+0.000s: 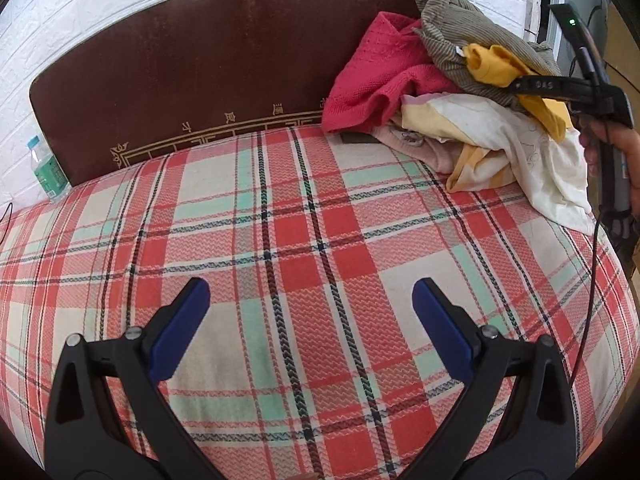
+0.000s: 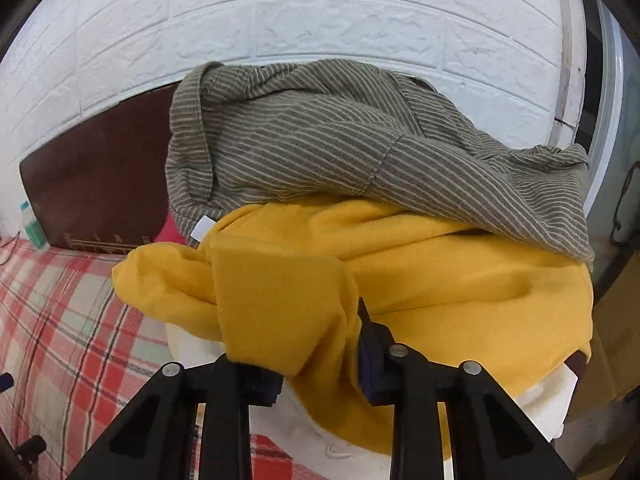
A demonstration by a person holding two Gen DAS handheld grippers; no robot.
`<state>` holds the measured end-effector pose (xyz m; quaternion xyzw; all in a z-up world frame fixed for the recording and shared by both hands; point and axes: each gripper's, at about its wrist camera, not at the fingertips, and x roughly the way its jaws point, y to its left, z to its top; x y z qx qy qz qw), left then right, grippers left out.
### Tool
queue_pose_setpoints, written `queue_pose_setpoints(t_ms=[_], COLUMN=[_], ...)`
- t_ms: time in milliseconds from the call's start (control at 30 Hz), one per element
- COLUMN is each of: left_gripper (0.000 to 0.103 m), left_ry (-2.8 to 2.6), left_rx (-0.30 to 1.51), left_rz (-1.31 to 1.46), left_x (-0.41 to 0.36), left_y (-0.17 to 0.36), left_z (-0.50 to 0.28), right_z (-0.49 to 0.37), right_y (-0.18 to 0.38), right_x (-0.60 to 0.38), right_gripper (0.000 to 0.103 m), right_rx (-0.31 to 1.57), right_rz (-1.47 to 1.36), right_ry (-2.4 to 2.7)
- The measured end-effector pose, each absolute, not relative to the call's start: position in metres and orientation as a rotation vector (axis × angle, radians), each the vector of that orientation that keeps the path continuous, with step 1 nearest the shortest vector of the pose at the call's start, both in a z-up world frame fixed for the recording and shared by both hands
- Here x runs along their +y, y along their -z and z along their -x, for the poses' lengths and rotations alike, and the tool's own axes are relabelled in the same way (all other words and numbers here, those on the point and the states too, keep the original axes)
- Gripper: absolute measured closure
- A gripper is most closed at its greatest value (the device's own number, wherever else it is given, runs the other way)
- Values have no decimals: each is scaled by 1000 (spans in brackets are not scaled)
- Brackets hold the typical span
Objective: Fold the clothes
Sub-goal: 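Reach the right gripper into the pile and grasp the yellow shirt, then lift the yellow shirt out of the pile with the right gripper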
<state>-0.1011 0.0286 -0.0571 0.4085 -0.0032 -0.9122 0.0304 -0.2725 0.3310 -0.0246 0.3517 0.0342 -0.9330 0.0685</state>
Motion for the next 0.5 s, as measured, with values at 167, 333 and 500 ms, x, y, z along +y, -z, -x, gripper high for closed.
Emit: queue_pose_setpoints(t_ms=[167, 333, 500], left_gripper=[1, 1, 1], left_ry=[2830, 2827, 2826], left_rx=[-23, -21, 18], left_rz=[-1267, -1250, -1223], left_x=[37, 33, 22], left_y=[59, 53, 46], left_z=[100, 94, 87], right_z=[269, 272, 242], right_y=[32, 25, -16], right_x=[331, 335, 369], right_gripper=[52, 76, 87], right_rx=[149, 115, -154], right_rz=[-1037, -1071, -957], right_ry=[2844, 2849, 2797])
